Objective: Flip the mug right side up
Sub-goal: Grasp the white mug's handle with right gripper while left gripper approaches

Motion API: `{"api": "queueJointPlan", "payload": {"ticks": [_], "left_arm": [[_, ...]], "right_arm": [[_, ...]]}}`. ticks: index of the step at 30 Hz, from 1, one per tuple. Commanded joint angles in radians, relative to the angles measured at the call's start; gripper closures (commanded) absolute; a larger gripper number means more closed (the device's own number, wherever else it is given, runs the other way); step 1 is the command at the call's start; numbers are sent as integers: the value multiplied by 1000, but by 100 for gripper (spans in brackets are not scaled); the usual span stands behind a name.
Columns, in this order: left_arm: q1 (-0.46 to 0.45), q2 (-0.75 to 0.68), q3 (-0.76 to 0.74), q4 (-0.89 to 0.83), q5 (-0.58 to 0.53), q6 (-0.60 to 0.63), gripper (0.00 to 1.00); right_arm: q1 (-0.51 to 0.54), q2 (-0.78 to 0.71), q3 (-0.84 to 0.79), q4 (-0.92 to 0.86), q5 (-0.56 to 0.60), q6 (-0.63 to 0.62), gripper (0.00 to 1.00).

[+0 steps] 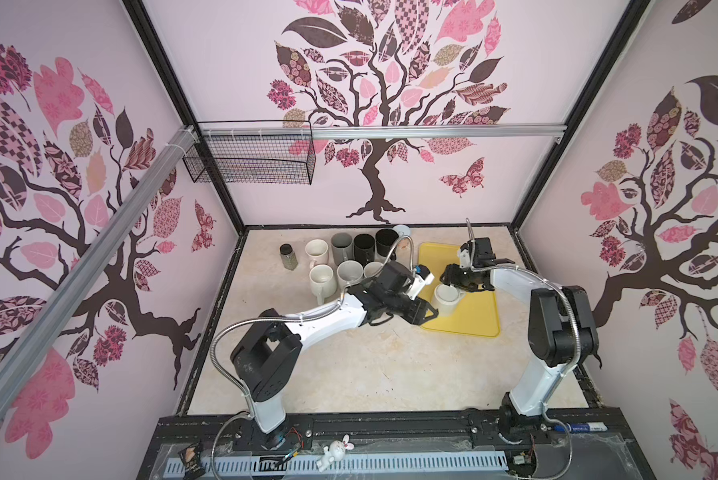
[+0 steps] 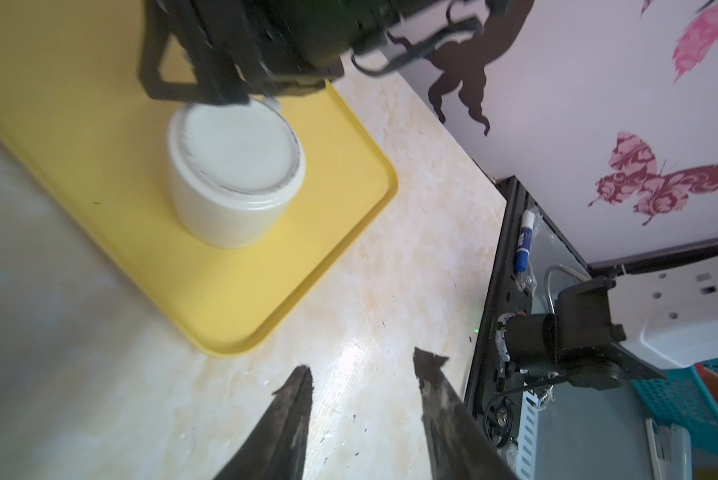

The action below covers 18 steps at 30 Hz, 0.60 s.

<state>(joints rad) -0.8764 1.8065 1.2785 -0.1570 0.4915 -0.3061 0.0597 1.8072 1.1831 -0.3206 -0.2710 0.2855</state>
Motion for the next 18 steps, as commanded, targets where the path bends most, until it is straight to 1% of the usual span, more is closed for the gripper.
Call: {"api": "queueJointPlan", "payload": {"ticks": [1,3,5,13,18], "left_arm": [[-30,57,68,22,-9,6,57],[-39,101,94,28,3,-10,57],[-39,140,123,34,15,-29,58],[-25,286,264,30,19,-76,59],[29,310,293,2,-39,-76,62]], "right_arm": [[-80,-32,-22,-55,-65,9,38],[-102,-19,-22,-86,-108,1,39],[-105,-32,-40,-91,-119,0,39],[-105,-158,-185,-50,-184,33,40],[-103,-234,-300,15,-261,63,47]]}}
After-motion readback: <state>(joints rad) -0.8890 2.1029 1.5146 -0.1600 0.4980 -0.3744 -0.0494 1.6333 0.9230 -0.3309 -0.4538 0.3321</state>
